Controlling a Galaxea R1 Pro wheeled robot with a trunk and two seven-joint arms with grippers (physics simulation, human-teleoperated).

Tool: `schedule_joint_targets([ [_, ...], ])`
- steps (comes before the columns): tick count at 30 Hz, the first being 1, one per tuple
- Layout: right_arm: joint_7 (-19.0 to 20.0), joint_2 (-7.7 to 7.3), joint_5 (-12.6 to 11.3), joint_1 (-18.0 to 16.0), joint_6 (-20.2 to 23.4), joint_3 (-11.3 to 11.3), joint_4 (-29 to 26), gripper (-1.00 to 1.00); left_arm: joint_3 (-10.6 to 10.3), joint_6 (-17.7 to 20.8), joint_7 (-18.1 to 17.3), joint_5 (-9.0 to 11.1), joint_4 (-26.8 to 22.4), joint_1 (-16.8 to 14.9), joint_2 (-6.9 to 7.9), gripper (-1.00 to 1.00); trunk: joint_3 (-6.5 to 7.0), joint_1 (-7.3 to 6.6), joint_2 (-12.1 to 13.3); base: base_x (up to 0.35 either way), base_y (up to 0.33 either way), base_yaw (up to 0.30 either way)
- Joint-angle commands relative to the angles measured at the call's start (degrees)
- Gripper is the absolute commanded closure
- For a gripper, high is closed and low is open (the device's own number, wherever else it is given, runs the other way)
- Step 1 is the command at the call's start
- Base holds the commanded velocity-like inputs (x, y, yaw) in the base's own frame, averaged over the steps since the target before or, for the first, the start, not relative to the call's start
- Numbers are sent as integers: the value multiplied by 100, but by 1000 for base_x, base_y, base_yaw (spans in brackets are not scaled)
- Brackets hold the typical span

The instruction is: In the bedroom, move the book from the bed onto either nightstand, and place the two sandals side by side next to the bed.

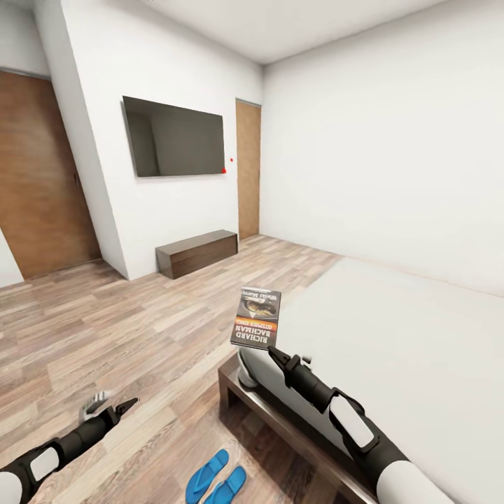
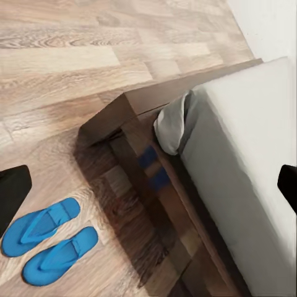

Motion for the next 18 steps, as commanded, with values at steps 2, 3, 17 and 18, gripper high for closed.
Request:
schedule_joint_targets([
  [2, 1, -5, -76, -5, 47, 7, -2, 100, 13, 43, 76, 386, 1, 67, -17, -100, -6, 0, -3, 0, 0, 179],
  [3, 1, -5, -76, -5, 47, 5, -2, 100, 14, 41, 144, 552, 1, 110, -24, -100, -6, 0, -3, 0, 0, 179],
  [17, 1, -10, -84, -4, 48, -1, -2, 100, 17, 92, 875, 1724, -7, 374, -50, -100, -6, 0, -3, 0, 0, 179],
  [18, 1, -11, -84, -4, 48, -1, -2, 100, 17, 93, 904, 1736, -7, 375, -51, -100, -6, 0, -3, 0, 0, 179],
])
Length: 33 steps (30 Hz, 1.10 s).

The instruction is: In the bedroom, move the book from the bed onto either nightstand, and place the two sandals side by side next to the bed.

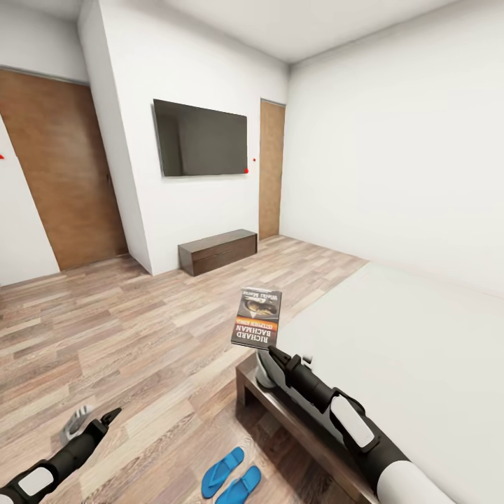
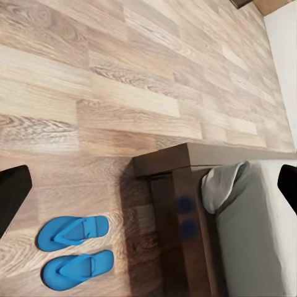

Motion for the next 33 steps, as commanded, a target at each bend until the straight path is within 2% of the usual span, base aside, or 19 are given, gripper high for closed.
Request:
schedule_joint_targets([
  [1, 0, -5, -78, -5, 46, 13, -2, 100, 41, 60, 12, 26, 1, -2, -1, -100, -6, 0, -3, 0, 0, 179],
  [9, 0, -8, -78, -5, 46, 12, -2, 100, 37, 74, 158, 65, 1, 2, -21, -100, -6, 0, -3, 0, 0, 179],
  [33, 0, -8, -79, -5, 46, 13, -2, 100, 32, 87, 147, 62, 1, 7, -204, -100, -6, 0, -3, 0, 0, 179],
])
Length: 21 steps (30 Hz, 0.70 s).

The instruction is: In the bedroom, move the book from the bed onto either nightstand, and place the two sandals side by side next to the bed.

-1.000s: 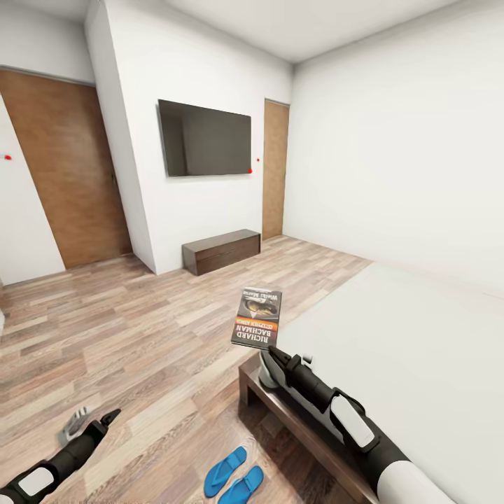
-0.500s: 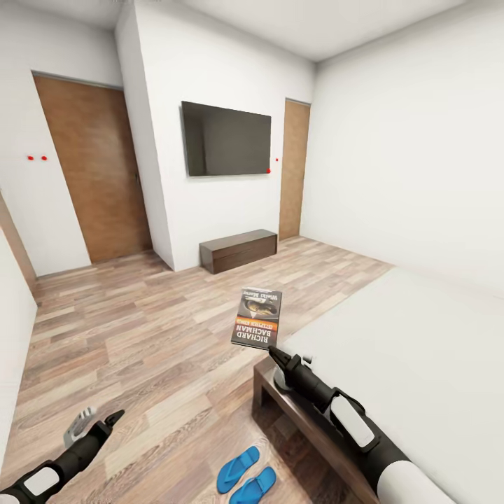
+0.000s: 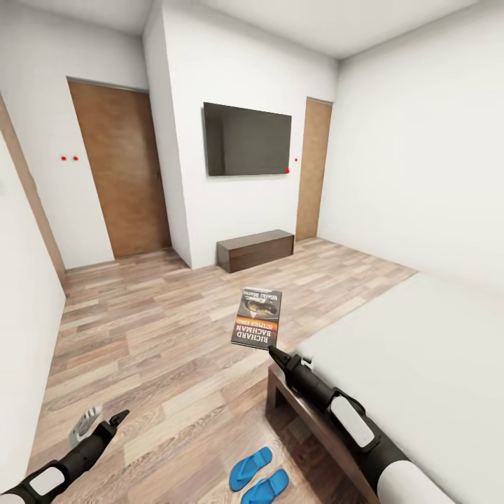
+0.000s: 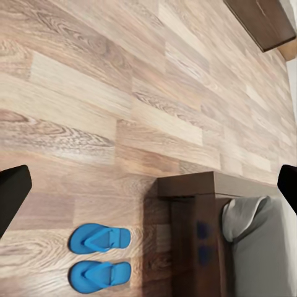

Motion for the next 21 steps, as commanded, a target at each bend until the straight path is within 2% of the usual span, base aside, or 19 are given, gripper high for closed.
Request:
schedule_joint_targets([
  [1, 0, -5, -79, -5, 45, 14, -3, 100, 44, 59, -17, 18, 0, -3, -18, -100, -6, 0, -3, 0, 0, 179],
  [6, 0, -5, -79, -5, 45, 7, -3, 100, 44, 56, -18, 11, 0, 0, -91, -100, -6, 0, -3, 0, 0, 179],
  [21, 0, -5, -79, -3, 45, 12, -3, 100, 44, 55, -7, 9, 0, 1, -132, -100, -6, 0, -3, 0, 0, 179],
])
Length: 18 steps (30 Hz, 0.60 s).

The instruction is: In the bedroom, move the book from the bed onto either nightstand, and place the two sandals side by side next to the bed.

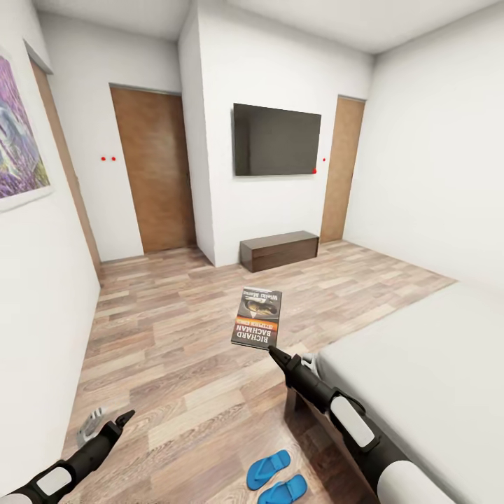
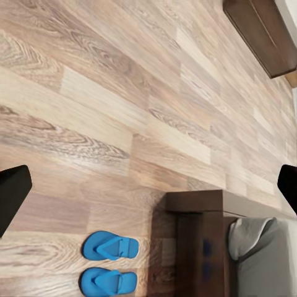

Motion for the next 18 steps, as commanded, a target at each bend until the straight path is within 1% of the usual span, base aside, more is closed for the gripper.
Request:
schedule_joint_targets([
  [1, 0, -5, -79, -5, 45, 14, -3, 100, 43, 60, -18, 17, 0, -3, -2, -100, -6, 0, -3, 0, 0, 179],
  [18, 0, -5, -79, -6, 45, 15, -3, 100, 43, 54, -7, 16, 0, -3, -22, -100, -6, 0, -3, 0, 0, 179],
])
